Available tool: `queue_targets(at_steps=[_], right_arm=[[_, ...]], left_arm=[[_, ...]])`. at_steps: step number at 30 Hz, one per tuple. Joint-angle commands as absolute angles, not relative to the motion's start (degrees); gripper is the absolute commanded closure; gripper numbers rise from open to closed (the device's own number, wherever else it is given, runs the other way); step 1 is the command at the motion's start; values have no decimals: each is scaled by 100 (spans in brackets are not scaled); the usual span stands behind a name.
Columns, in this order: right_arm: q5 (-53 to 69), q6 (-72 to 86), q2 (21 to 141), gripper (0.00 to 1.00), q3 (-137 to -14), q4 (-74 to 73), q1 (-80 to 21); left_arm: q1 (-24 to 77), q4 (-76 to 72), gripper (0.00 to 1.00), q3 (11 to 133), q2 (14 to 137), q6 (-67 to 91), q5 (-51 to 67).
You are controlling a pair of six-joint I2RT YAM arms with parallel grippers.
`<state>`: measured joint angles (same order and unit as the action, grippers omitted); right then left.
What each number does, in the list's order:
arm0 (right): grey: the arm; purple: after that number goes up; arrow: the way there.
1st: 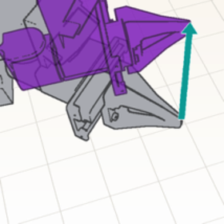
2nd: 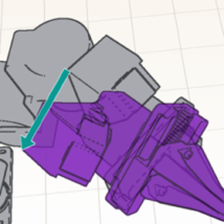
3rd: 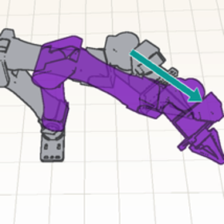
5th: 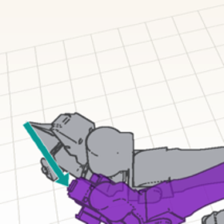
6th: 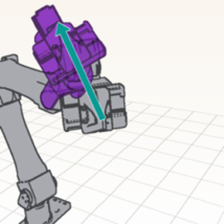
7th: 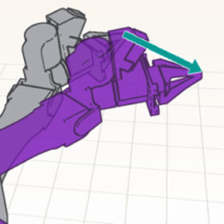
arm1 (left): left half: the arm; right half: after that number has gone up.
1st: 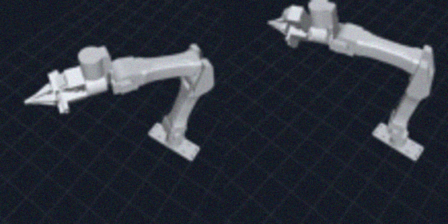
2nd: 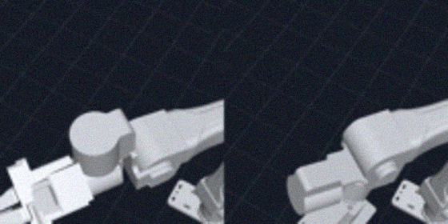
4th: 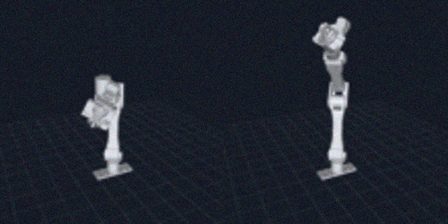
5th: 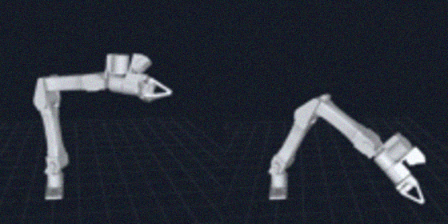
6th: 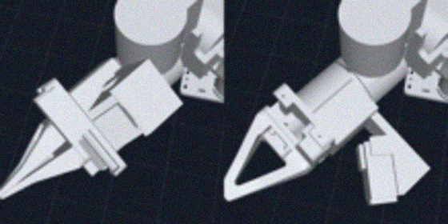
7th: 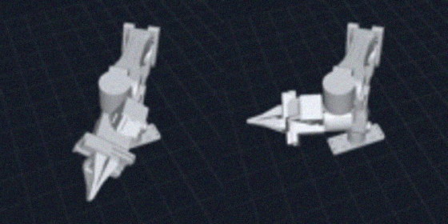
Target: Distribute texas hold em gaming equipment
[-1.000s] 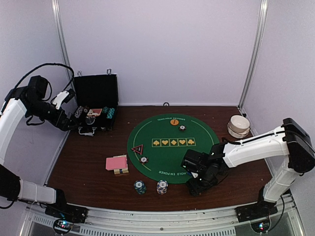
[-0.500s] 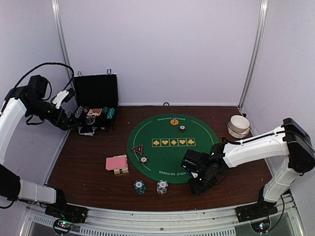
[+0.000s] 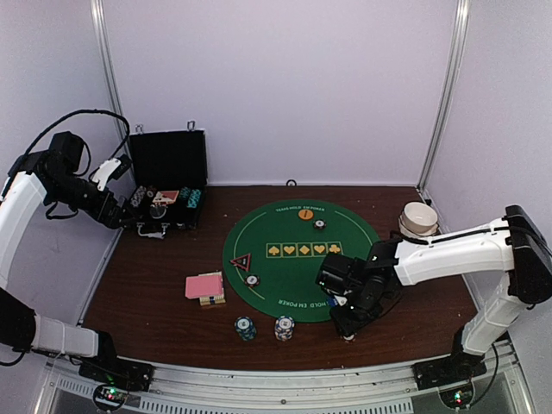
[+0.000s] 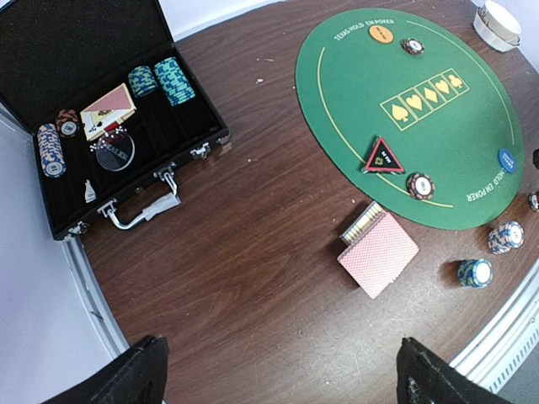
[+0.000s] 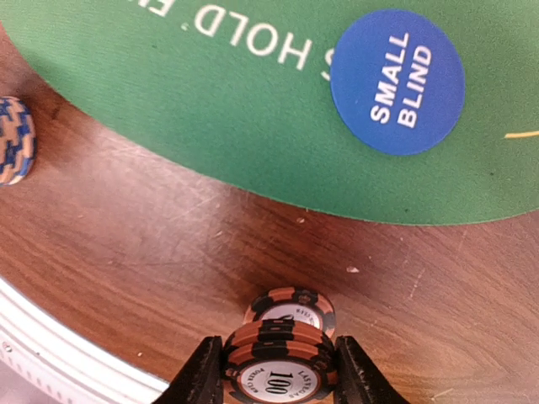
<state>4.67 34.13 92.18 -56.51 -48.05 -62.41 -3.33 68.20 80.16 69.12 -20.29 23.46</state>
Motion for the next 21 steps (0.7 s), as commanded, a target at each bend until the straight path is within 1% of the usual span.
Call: queue_targets(at_steps=[1,6,12,21], right_arm=[[208,3247,8925,69,-6053,-5343,-6271],[26,3070,8849,71,-6291,-5524,-5828],[-73,2832,9126,73,-6354,-5112,-5202],[-20,2712,9702,74,-6253,-4500,-4793]], left_arm=[[-369,6830,2,8121,6922,-2074,2487],[-369,6831,3,8095,6927,-2074,2527],[-369,6830,2,8130,6913,-2063,2531],[-368,6864,3,8147,6893,-2092,2496]])
